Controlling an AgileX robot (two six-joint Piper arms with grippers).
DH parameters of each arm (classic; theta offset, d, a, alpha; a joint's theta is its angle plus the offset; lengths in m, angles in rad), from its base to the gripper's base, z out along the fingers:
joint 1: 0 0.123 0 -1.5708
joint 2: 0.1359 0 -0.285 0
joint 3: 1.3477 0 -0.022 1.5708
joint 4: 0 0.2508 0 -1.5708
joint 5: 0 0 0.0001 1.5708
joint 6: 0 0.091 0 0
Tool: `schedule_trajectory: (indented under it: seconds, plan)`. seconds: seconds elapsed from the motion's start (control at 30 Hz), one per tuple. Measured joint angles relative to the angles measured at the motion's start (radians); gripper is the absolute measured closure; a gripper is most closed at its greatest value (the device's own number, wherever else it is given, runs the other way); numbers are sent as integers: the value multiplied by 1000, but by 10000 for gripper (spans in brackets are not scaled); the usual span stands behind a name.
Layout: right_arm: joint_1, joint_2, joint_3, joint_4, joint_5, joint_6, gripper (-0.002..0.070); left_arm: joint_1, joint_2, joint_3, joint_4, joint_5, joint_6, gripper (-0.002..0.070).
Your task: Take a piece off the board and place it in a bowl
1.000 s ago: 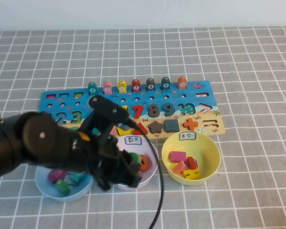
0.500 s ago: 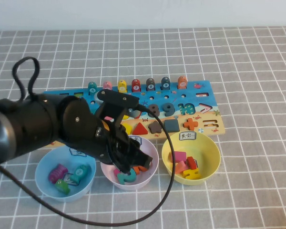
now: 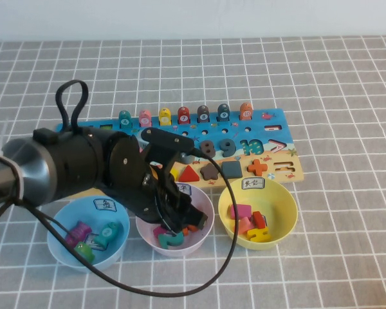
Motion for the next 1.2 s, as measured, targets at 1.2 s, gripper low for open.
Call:
schedule_trajectory:
  seconds: [1.2]
  plan:
    - [0, -1, 0, 0, 0, 0, 694, 2, -273, 56, 182, 2, -4, 479]
